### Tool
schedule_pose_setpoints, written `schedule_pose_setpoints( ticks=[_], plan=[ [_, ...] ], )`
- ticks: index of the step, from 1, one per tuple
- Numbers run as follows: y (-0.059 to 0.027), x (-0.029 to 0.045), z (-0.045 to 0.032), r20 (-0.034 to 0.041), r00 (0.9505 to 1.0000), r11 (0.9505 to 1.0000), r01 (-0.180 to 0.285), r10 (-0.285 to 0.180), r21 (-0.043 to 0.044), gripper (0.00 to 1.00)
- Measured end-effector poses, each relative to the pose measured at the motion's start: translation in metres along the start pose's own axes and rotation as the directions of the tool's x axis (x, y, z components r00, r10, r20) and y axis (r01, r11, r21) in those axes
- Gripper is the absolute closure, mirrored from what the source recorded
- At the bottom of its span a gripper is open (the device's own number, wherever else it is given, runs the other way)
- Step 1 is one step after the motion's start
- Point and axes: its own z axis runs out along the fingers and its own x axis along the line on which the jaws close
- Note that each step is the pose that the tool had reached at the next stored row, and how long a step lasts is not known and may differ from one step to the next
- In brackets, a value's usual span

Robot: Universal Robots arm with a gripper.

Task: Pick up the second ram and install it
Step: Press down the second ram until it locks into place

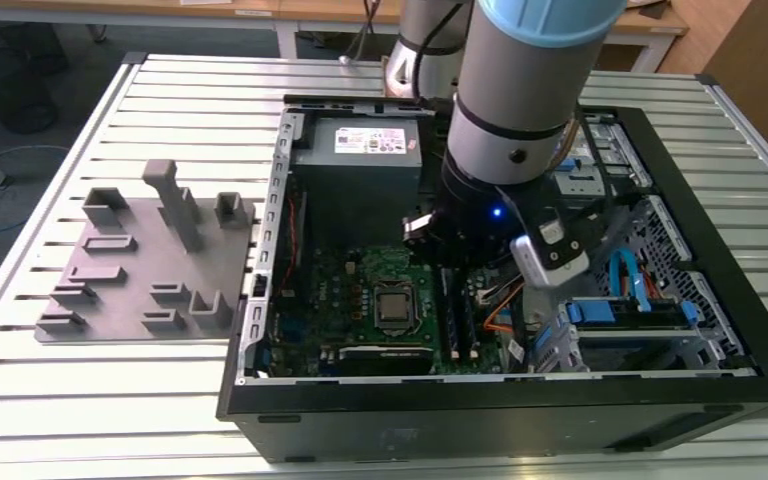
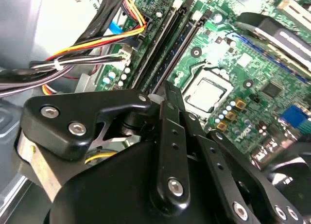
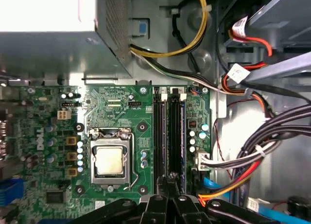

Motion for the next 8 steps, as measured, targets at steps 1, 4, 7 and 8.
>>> schedule_pose_setpoints(
  ticks=[1,4,7,8],
  plan=[
    [0.0000,0.0000,-0.0009,0.0000,1.0000,1.0000,0.000,0.000,0.0001,0.89],
    [0.0000,0.0000,-0.0009,0.0001,1.0000,1.0000,0.000,0.000,-0.0004,0.89],
    [0.0000,0.0000,-0.0010,0.0000,1.0000,1.0000,0.000,0.000,-0.0002,0.89],
    [0.0000,0.0000,-0.0011,0.0000,1.0000,1.0000,0.000,0.000,-0.0001,0.89]
  ],
)
